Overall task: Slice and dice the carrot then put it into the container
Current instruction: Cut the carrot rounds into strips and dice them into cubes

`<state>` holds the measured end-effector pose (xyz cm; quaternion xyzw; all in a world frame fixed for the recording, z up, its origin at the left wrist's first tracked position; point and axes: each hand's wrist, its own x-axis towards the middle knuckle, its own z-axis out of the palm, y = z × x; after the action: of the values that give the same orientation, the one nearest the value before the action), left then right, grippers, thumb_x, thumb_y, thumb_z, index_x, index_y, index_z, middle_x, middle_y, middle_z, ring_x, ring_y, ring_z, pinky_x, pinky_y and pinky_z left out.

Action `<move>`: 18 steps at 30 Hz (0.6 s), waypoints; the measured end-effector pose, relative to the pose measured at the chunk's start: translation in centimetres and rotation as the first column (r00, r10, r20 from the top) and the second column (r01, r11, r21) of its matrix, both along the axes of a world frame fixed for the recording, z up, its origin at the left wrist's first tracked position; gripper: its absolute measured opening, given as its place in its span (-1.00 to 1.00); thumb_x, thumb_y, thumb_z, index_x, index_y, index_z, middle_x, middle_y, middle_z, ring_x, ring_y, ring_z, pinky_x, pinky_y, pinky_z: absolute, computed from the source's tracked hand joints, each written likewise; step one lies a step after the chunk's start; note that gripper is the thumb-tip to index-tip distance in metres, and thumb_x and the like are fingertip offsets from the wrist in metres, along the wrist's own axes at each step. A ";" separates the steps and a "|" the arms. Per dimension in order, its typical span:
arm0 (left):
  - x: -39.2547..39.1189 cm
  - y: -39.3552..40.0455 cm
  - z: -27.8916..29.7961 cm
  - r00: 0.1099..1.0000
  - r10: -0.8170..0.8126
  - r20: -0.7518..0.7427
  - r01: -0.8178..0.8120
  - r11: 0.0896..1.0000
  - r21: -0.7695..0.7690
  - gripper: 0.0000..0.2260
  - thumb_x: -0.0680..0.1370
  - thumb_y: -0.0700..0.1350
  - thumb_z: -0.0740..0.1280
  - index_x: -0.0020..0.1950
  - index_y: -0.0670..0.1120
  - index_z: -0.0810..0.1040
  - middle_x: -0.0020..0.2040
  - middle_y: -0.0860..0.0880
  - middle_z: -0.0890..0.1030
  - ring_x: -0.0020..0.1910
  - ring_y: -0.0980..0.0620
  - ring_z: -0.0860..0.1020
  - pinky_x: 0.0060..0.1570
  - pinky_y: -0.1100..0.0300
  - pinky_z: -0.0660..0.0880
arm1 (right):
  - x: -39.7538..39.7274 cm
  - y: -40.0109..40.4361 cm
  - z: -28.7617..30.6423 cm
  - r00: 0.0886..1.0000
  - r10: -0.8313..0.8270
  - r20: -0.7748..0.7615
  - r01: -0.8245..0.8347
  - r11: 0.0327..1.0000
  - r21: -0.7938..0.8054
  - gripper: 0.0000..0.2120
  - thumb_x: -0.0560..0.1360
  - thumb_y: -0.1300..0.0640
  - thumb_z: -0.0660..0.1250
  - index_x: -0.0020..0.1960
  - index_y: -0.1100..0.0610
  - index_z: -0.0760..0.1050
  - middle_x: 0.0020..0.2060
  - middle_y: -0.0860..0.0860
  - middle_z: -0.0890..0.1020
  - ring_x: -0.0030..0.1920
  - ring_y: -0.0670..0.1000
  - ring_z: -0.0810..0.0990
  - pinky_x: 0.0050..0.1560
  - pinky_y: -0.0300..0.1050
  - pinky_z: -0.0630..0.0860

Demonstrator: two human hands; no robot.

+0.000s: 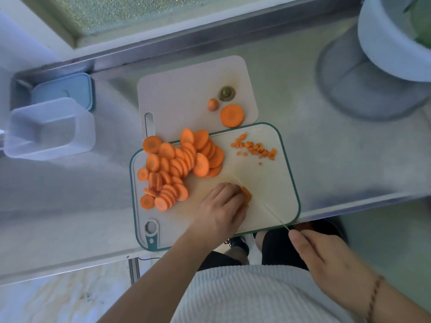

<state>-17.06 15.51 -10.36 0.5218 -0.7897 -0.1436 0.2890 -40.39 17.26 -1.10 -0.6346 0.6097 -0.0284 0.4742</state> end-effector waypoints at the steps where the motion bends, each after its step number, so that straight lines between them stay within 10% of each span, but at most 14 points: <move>1: 0.0 0.0 -0.2 1.000 -0.010 -0.007 0.010 1.000 -0.007 -0.89 0.55 -0.24 0.43 0.05 -0.24 0.68 0.04 -0.15 0.64 0.03 -0.17 0.59 0.09 0.02 0.56 | -0.1 0.2 0.1 1.000 0.010 -0.007 -0.010 1.000 0.006 -0.40 0.39 -0.45 -0.13 -0.39 0.03 0.31 -0.54 -0.05 0.44 -0.49 -0.08 0.39 -0.45 -0.27 0.30; 16: -1.1 -0.1 -1.5 0.989 0.035 -0.143 -0.038 0.999 -0.015 -0.92 0.49 -0.38 0.42 -0.20 -0.27 0.64 -0.18 -0.15 0.58 -0.12 -0.15 0.53 0.00 0.14 0.52 | -0.7 1.1 0.4 0.977 0.144 -0.156 -0.132 0.987 0.088 -0.23 0.26 -0.56 -0.38 -0.30 0.02 0.32 -0.35 -0.45 0.51 -0.33 -0.22 0.52 -0.38 -0.30 0.33; 18: -1.0 -0.1 -1.6 0.988 0.029 -0.152 -0.030 1.000 -0.004 -0.93 0.48 -0.39 0.44 -0.20 -0.27 0.64 -0.17 -0.15 0.58 -0.12 -0.15 0.55 0.01 0.14 0.53 | -0.2 0.7 0.2 0.973 0.163 -0.162 -0.144 0.982 0.121 -0.36 0.31 -0.43 -0.31 -0.28 0.01 0.33 -0.40 -0.20 0.57 -0.35 -0.15 0.51 -0.34 -0.26 0.37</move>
<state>-18.08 15.36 -11.94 0.5203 -0.7579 -0.1761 0.3519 -40.56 18.00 -0.86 -0.6534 0.5977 0.0959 0.4546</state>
